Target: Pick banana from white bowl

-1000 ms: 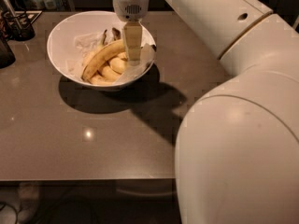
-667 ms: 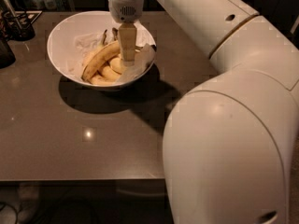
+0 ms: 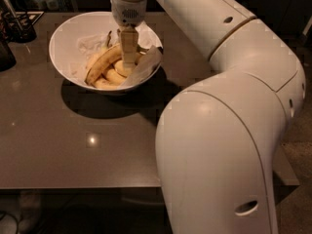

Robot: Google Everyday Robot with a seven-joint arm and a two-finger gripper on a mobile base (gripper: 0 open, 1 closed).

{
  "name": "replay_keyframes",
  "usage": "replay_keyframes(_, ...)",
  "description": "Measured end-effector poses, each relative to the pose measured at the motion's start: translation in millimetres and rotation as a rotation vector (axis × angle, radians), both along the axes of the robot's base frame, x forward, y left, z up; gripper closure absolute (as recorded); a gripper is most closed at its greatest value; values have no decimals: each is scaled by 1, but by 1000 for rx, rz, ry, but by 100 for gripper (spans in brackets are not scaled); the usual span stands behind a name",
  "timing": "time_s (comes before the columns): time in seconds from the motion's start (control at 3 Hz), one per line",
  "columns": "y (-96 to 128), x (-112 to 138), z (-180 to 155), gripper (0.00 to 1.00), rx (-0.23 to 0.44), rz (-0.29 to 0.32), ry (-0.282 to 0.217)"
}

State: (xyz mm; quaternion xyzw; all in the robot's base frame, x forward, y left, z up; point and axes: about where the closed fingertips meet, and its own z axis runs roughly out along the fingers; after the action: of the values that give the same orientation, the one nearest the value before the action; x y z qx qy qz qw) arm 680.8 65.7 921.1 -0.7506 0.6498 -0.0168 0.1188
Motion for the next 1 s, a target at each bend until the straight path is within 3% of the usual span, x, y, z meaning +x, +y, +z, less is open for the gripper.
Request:
replay_keyframes(0.33,6,2,-3,29,9,2,14)
replay_keyframes(1.0,15,9,-8,31,21,15,27)
